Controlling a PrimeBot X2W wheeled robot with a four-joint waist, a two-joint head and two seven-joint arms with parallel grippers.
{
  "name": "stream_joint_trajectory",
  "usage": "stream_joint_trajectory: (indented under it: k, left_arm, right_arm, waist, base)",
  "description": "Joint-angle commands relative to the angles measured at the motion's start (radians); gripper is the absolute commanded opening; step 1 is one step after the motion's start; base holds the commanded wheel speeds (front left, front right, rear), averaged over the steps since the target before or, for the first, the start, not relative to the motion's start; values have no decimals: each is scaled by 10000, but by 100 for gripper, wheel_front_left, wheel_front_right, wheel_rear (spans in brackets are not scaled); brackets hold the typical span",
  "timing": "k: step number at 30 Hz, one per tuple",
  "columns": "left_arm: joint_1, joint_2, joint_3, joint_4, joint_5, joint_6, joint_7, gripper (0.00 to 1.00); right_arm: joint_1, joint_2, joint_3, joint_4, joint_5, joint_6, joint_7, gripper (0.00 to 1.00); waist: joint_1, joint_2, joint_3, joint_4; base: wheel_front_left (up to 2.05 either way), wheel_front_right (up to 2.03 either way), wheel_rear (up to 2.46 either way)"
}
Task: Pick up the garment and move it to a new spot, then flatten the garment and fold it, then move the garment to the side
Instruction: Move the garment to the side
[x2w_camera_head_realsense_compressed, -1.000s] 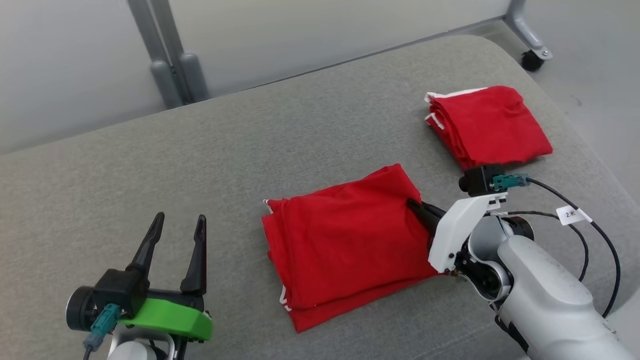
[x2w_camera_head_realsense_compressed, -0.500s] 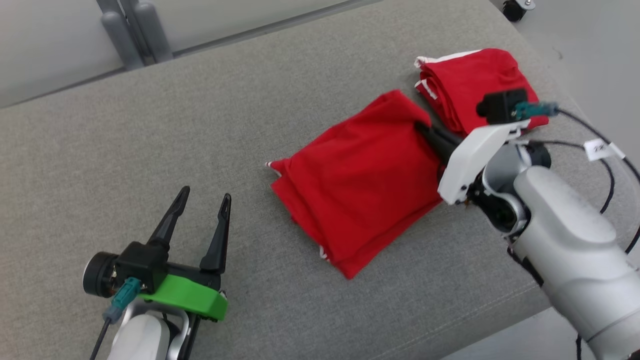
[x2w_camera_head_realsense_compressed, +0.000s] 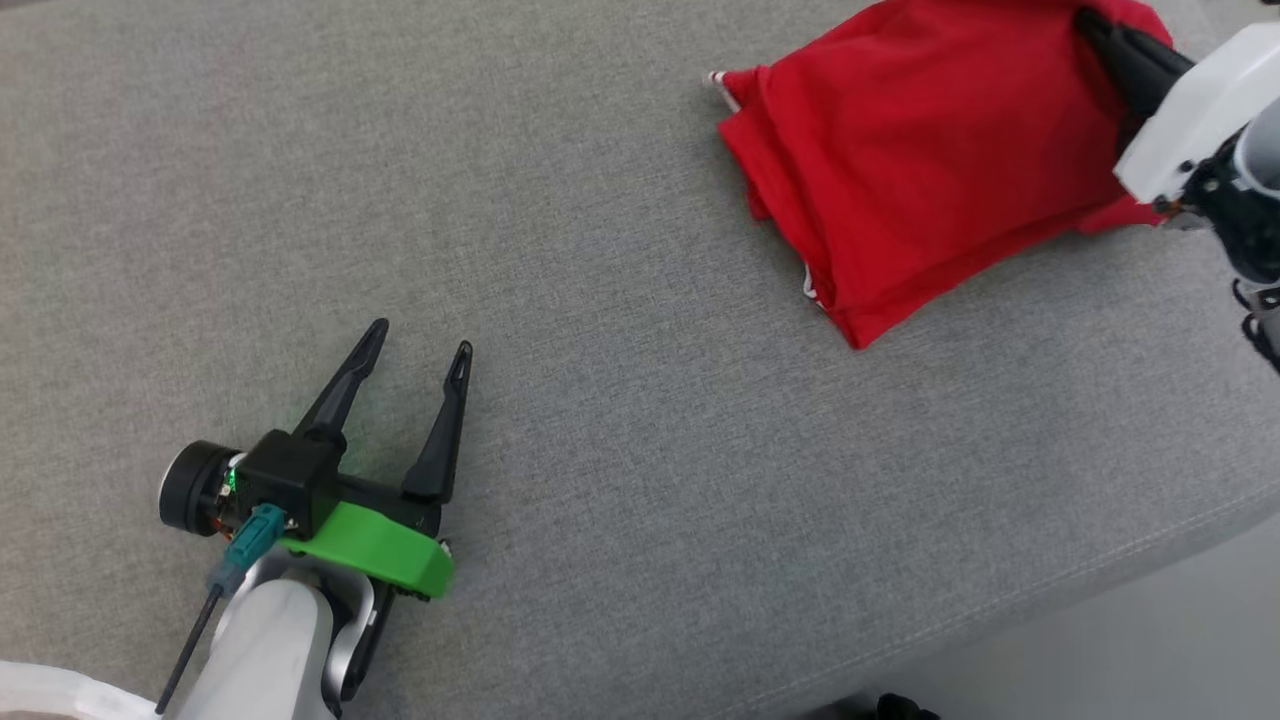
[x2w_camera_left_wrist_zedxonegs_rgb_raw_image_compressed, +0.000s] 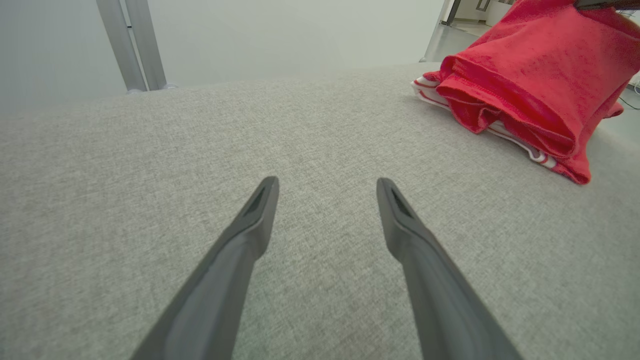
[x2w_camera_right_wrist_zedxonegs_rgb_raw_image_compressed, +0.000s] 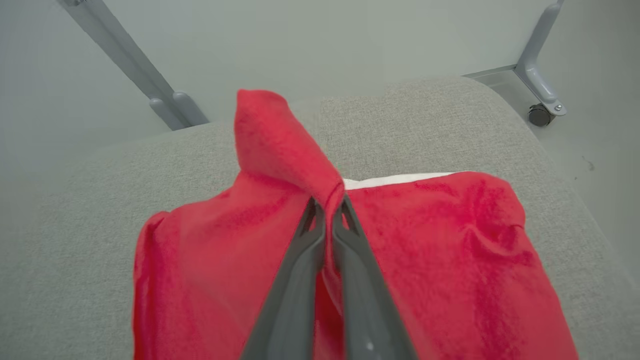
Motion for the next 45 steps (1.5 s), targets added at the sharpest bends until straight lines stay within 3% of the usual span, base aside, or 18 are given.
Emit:
stream_joint_trajectory:
  k: [1,10,17,21,22,23,24,28,33,37,45]
  left_arm:
    - [-194,131,-7,-9,-42,-31,3,100]
    - [-400,372,-47,-34,-25,-17,154,100]
    - [-654,489,-126,-77,30,17,338,100]
    - [-686,602,-84,-53,9,68,348,100]
    - [-699,606,-98,-19,-2,74,341,100]
    - [-703,612,-101,9,-17,73,339,100]
    - [-704,598,-118,38,-34,80,321,100]
    - [-682,530,-147,125,-106,134,230,100]
    - [-444,327,-89,187,-217,208,-50,100]
    - [-239,237,181,116,-379,340,-218,100]
    - [760,428,1218,-114,-687,881,-313,100]
  right_arm:
    - [-98,-197,-140,-70,224,-4,251,0]
    - [-235,-1446,-1222,58,697,-6,985,0]
    - [-694,-2043,-1353,1399,-290,-7,613,0]
    - [-1068,-1973,-1109,2149,-845,-7,145,0]
    - [-1132,-1896,-1062,2398,-926,-7,70,11]
    - [-1162,-1883,-975,2626,-1082,-7,-2,44]
    - [-1249,-1867,-935,2914,-1185,-7,-98,100]
    - [-1583,-1835,-853,3965,-1646,-9,-405,100]
    - [-1912,-1913,-635,4747,-2572,-9,-1533,100]
    - [-1947,-1824,-243,4416,-3043,-9,-2600,100]
    - [-815,-1195,652,2884,-2703,-9,-3884,100]
  waist:
    - [-1,-1,587,134]
    - [-1,-1,1276,231]
    - [-1,-1,1805,644]
    - [-1,-1,1965,840]
    - [-1,-1,1976,897]
    - [-1,-1,1975,927]
    - [-1,-1,1959,972]
    - [-1,-1,1746,1124]
    - [-1,-1,980,1276]
    - [-1,-1,-5,1383]
    - [-1,-1,-2410,1518]
  base:
    - [0,0,0]
    - [0,0,0]
    - [0,0,0]
    - [0,0,0]
    - [0,0,0]
    - [0,0,0]
    - [0,0,0]
    - [0,0,0]
    - [0,0,0]
    - [0,0,0]
    - [0,0,0]
